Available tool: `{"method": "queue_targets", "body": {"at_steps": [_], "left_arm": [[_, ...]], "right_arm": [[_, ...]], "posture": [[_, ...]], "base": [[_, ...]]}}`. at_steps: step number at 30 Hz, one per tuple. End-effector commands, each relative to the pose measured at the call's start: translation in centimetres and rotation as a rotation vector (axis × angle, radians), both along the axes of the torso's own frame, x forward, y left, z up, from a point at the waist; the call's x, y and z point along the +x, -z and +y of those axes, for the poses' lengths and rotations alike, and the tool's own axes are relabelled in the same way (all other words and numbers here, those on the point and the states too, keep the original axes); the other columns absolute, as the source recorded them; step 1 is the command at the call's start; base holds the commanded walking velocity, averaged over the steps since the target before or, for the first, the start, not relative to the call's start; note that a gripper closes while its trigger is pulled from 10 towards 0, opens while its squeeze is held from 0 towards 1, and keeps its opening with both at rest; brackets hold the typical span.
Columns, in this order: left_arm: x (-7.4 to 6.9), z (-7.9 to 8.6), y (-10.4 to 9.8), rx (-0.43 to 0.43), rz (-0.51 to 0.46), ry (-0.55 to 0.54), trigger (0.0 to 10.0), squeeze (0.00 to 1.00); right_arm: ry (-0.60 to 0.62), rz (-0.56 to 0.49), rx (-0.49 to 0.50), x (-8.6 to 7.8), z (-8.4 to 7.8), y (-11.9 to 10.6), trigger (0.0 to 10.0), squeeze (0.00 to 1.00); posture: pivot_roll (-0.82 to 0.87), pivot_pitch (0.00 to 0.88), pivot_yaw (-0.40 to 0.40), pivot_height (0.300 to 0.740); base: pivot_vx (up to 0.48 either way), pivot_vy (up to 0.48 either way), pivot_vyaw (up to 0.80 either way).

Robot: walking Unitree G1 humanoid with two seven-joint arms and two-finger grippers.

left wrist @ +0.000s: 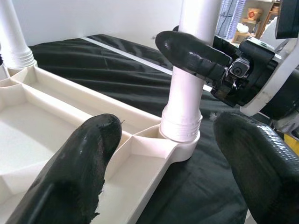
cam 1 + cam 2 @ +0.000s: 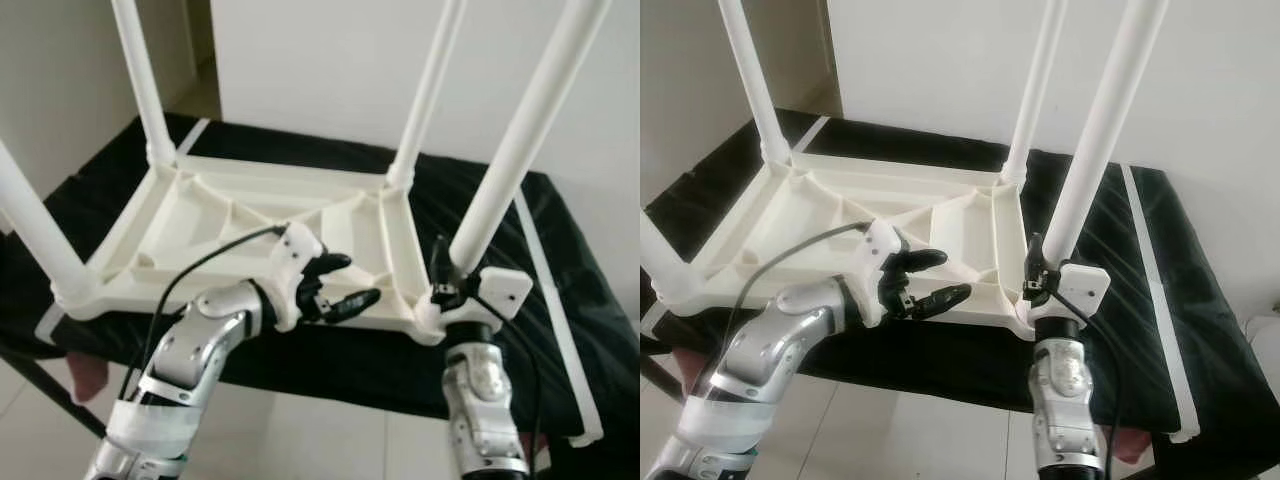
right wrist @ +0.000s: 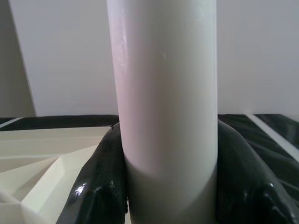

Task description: Building children table

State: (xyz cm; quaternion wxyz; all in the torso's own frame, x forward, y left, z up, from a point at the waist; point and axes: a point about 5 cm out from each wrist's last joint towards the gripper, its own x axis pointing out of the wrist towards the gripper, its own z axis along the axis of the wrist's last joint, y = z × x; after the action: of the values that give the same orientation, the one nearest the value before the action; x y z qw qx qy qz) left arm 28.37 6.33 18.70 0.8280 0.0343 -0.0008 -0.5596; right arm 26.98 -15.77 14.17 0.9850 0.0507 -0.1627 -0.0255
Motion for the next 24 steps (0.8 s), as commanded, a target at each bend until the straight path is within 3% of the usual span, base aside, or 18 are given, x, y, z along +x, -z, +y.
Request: {"method": "queue_targets", "body": {"at_steps": [1, 3, 4, 8, 11, 16, 20, 24], "left_arm": [[0.0, 0.0, -0.1, 0.006, -0.004, -0.034, 10.0, 0.00], [0.0, 0.0, -0.1, 0.005, -0.003, -0.034, 10.0, 0.00], [0.1, 0.0, -0.2, 0.003, -0.004, -0.036, 10.0, 0.00], [0.2, 0.1, -0.3, 0.002, -0.004, -0.039, 10.0, 0.00], [0.2, 0.1, -0.3, 0.002, -0.005, -0.039, 10.0, 0.00], [0.2, 0.0, -0.5, 0.003, -0.001, -0.029, 10.0, 0.00], [0.3, 0.0, -0.6, 0.004, -0.002, -0.026, 10.0, 0.00], [0.5, 0.1, -0.6, 0.008, -0.006, -0.037, 10.0, 0.00]], "right_arm": [[-0.043, 0.187, 0.088, -0.7, 0.0, 3.7, 10.0, 0.00], [-0.079, 0.186, 0.098, -0.8, -0.2, 3.6, 10.0, 0.00], [-0.188, 0.190, 0.096, -1.2, -1.2, 3.4, 10.0, 0.00], [-0.290, 0.209, 0.086, -1.5, -2.0, 3.5, 10.0, 0.00], [-0.354, 0.215, 0.048, -1.7, -2.4, 3.5, 10.0, 0.00], [-0.517, 0.278, -0.023, -1.0, -4.6, 3.8, 10.0, 0.00], [-0.497, 0.282, -0.040, -0.2, -5.4, 3.6, 10.0, 0.00], [-0.443, 0.261, -0.019, 0.1, -4.9, 3.1, 10.0, 0.00]], "posture": [[0.02, 0.033, -0.001, 0.740], [0.01, 0.035, 0.000, 0.740], [0.01, 0.040, 0.005, 0.740], [0.01, 0.042, 0.005, 0.740], [0.01, 0.044, 0.010, 0.740], [0.01, 0.047, 0.029, 0.740], [0.01, 0.046, 0.030, 0.740], [0.02, 0.042, 0.021, 0.740]], "base": [[0.000, 0.000, 0.00], [0.000, 0.000, 0.00], [0.000, 0.000, 0.00], [0.000, 0.000, 0.00], [0.000, 0.000, 0.00], [0.000, 0.000, 0.00], [0.000, 0.000, 0.00], [0.000, 0.000, 0.00]]}}
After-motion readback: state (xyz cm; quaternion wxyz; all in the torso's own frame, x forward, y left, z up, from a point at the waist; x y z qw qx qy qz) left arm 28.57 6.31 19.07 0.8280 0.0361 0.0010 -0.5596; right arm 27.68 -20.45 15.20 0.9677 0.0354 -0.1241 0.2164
